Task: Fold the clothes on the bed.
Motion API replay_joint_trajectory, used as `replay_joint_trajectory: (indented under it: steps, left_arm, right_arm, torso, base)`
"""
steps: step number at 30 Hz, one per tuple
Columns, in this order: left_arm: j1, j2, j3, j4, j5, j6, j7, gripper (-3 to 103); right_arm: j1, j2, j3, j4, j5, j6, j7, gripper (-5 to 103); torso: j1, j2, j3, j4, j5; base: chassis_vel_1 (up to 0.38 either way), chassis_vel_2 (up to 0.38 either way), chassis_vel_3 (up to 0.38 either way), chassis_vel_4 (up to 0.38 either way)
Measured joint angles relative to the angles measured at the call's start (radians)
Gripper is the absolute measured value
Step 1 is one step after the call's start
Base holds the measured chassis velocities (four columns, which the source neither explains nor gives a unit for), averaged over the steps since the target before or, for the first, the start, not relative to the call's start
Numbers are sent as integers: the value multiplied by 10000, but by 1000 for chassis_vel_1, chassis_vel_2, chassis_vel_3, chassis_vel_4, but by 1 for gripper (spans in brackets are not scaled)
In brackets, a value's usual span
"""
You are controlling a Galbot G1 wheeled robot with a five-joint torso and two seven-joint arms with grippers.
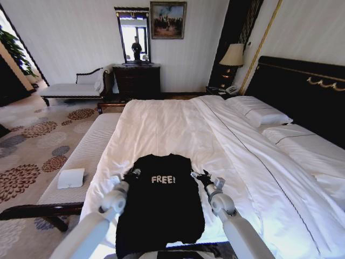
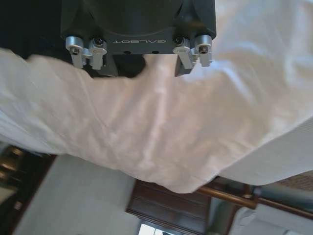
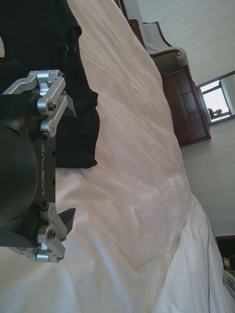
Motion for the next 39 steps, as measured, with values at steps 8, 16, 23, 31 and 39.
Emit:
replay_joint_trajectory:
  steps: [8, 16, 23, 31, 39]
  left_arm:
    - [-1016, -534, -60, 1413, -1809, 217, -105, 97]
    - [-1622, -879, 98, 2190, -2640, 403, -42, 97]
    - [-1939, -1027, 268, 2445, -2753, 520, -47, 72]
    - [-2361, -1144, 622, 2806, -2792, 795, -197, 40]
    - [-2411, -1242, 778, 2915, -2826, 899, -360, 15]
  right_arm:
    - [-18, -35, -49, 83, -1, -56, 25, 100]
    - [-65, -144, -47, 94, 17, -97, 62, 100]
    - [-87, -191, -50, 133, 136, -181, 75, 100]
    - [4, -366, -59, 245, 295, -242, 149, 100]
    - [-44, -368, -27, 289, 311, -246, 161, 100]
  torso:
    - [0, 0, 1, -2, 0]
    - [0, 0, 2, -2, 1]
    - [1, 0, 2, -2, 2]
    - [1, 0, 2, -1, 1]
    - [1, 0, 1, -2, 2]
  base:
    - [0, 0, 0, 0]
    - [0, 0, 0, 0]
    - [0, 0, 0, 0]
    - [0, 0, 0, 0]
    - [0, 0, 0, 0]
